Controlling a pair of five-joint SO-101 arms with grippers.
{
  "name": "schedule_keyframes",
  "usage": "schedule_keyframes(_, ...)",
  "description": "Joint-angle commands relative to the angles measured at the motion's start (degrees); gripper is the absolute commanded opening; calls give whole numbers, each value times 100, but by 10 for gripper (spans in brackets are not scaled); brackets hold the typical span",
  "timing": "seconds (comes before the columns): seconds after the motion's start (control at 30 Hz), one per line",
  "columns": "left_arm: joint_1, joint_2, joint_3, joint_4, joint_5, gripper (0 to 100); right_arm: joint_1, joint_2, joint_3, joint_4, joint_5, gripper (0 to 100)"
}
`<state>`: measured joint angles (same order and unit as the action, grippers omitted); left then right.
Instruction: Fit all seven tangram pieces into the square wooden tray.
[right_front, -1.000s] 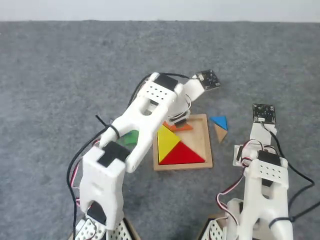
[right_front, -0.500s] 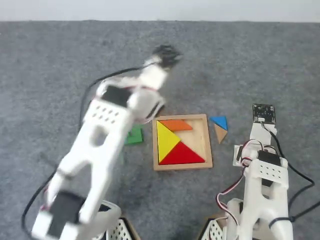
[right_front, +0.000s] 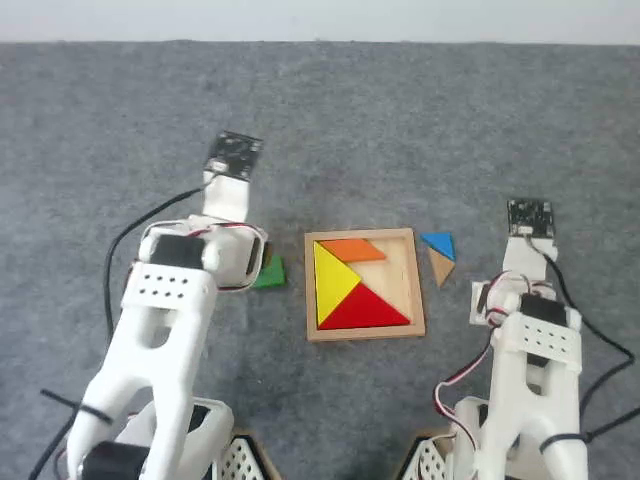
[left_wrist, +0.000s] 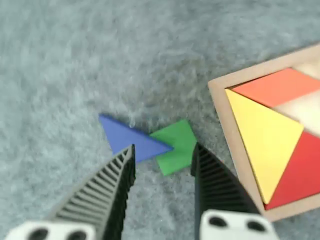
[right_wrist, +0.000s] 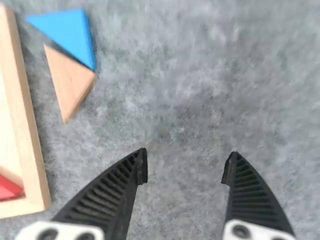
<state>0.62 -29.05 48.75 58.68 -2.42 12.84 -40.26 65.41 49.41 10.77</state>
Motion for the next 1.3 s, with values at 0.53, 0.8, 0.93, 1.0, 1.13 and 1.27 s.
schedule_keyframes(0.53,-193,-220,611,-1020,545,188,-2176,3073,-4000,2062,-114,245)
schedule_keyframes(0.8,-193,-220,611,-1020,545,188,-2123,4259,-4009,1534,-949,245)
schedule_keyframes(0.93,-193,-220,611,-1020,545,188,-2044,4426,-4009,1367,-1169,242)
schedule_keyframes(1.0,-193,-220,611,-1020,545,188,-2009,4470,-4000,1279,-1187,242)
schedule_keyframes(1.13,-193,-220,611,-1020,545,188,-1886,4470,-3982,1218,-1345,240)
schedule_keyframes(1.27,-193,-220,611,-1020,545,188,-1895,4470,-3886,1059,-1336,170)
